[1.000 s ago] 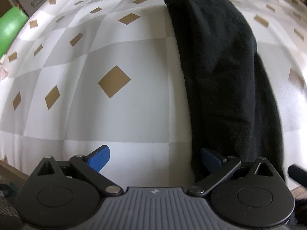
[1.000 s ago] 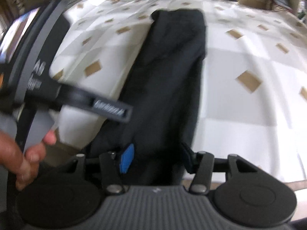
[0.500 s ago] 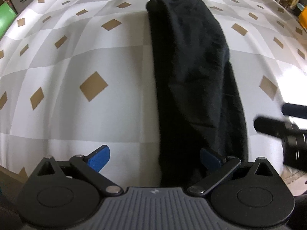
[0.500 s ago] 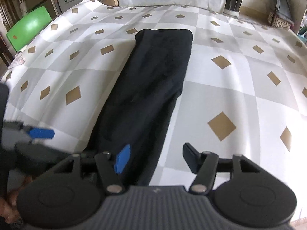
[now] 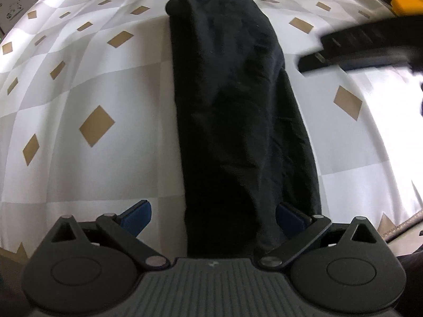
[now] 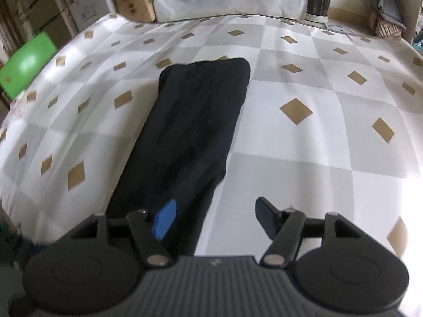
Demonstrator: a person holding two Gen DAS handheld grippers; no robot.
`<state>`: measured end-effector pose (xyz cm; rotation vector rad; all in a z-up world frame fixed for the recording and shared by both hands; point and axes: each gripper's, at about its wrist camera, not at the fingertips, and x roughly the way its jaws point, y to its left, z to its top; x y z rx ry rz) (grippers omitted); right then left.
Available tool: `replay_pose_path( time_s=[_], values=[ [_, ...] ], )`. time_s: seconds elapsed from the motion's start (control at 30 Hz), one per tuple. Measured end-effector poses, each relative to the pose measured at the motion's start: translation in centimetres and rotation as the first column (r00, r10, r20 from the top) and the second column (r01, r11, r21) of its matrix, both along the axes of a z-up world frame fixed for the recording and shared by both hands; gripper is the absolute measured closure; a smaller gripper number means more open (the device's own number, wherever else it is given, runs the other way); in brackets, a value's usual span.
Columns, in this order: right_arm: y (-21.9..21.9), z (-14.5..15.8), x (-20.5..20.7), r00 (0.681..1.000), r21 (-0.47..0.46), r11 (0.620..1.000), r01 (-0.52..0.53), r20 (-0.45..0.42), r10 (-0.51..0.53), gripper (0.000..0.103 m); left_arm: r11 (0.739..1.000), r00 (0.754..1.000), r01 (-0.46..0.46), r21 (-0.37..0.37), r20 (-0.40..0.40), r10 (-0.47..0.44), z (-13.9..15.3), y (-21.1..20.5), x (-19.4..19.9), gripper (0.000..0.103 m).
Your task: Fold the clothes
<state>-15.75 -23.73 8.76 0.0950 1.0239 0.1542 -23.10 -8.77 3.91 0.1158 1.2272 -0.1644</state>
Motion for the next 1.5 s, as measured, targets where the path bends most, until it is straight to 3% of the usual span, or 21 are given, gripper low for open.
replay_pose_path(
  time_s=[0.23,0.43,0.9,0.97,1.03,1.13,1.3,1.5],
  values=[
    [0.2,-1.2,4.5,0.998,0.031,0.998,-0.054,0.024,0.053,0.039,0.999,0.999,0.038,0.014,-0.019,-0.038,-1.1,-1.0,0.3,0.002],
    [-2.0,-2.4,8.7,0.998,0.144,0.988,0.053,0.024,-0.057,0.039,0.998,0.997,0.064,0.026,-0.043,-0.063,-2.0,-1.5,0.4,0.002],
    [-2.2,-6.3,14.1,0.989,0.23,0.963,0.143,-0.006,-0.146,0.043,0.999,0.998,0.044,0.002,-0.044,-0.044,-2.5,-0.8,1.2,0.002],
    [-2.0,-6.6,14.4,0.989,0.238,0.96,0.147,-0.005,-0.15,0.046,0.999,0.999,0.039,-0.004,-0.038,-0.04,-2.5,-0.6,1.4,0.005],
    [-1.9,-6.8,14.7,0.989,0.251,0.957,0.143,-0.001,-0.148,0.066,0.999,0.999,0.029,-0.024,-0.04,-0.03,-2.5,-0.3,1.5,0.008],
    [-1.9,-7.1,14.8,0.988,0.274,0.95,0.149,-0.011,-0.152,0.085,0.999,0.999,0.019,-0.036,-0.035,-0.02,-2.6,0.0,1.7,0.009],
    [-2.3,-6.9,14.3,0.98,0.278,0.941,0.193,0.0,-0.201,0.091,1.0,1.0,0.002,-0.03,-0.026,-0.003,-2.6,0.4,2.2,0.012],
    [-3.6,-6.3,12.9,0.954,0.193,0.938,0.289,0.024,-0.299,0.092,1.0,1.0,-0.009,-0.016,-0.018,0.009,-2.8,0.6,2.6,0.012]
  ],
)
